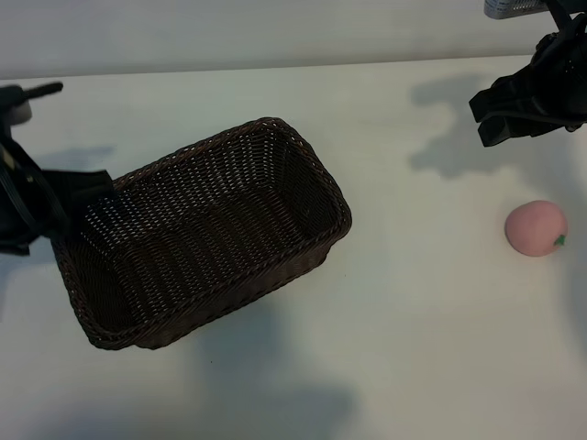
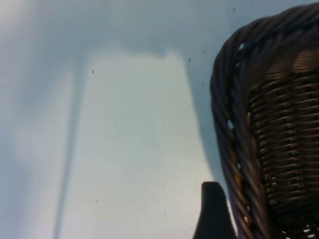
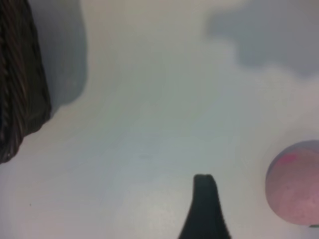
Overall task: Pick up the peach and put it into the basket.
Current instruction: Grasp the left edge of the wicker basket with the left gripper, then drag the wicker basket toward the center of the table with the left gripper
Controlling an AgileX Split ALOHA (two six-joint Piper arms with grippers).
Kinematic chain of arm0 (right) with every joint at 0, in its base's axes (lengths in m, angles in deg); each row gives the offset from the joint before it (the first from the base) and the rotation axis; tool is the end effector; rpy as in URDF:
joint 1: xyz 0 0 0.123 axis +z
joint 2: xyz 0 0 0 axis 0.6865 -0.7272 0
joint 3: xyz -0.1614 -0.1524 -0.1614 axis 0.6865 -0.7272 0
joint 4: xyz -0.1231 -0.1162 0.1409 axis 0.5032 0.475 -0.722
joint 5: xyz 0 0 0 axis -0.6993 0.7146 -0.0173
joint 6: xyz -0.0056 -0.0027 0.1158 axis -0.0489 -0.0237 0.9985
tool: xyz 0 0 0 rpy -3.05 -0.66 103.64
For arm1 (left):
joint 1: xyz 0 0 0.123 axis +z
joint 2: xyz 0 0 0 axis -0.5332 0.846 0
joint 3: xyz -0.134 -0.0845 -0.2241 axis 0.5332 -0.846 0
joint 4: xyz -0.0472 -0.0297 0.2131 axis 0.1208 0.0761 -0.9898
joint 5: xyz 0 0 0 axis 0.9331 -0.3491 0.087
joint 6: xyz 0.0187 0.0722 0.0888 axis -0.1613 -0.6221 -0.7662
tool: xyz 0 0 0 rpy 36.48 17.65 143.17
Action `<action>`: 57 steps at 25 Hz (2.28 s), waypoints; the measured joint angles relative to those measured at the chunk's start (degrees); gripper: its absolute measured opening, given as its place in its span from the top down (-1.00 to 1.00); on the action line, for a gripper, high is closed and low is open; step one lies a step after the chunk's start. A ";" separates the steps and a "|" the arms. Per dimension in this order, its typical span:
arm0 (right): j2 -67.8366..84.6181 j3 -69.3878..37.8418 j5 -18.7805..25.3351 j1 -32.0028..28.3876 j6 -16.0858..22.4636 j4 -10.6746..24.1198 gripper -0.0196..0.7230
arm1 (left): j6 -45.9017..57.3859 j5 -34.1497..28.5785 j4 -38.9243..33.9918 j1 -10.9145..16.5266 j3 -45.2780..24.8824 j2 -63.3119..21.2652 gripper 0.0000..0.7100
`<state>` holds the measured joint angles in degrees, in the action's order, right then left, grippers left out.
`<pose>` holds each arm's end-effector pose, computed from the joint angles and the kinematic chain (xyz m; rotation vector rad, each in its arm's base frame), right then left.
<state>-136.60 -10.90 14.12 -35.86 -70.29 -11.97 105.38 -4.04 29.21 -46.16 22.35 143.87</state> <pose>0.3061 0.0624 0.2594 -0.3094 2.7331 0.2829 0.2357 -0.0451 0.2231 -0.4282 2.7975 -0.0099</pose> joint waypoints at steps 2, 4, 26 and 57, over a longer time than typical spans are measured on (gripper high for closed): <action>0.00 0.00 0.00 0.00 0.00 0.00 -0.49 | 0.79 1.05 0.00 0.00 -1.65 0.75 -0.42; 0.00 0.00 0.00 0.00 0.00 0.00 -0.49 | 1.06 1.73 0.00 0.04 -2.28 2.39 -0.42; 0.00 0.00 0.00 0.00 0.00 -0.01 -0.49 | 1.27 13.73 2.29 0.06 -5.43 15.22 -0.42; 0.00 0.00 0.00 0.00 0.00 -1.56 -0.49 | -10.10 22.21 18.62 0.06 -7.03 10.22 0.51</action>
<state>-136.60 -10.90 14.12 -35.86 -70.29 -13.53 95.28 18.17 47.83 -46.09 15.31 154.09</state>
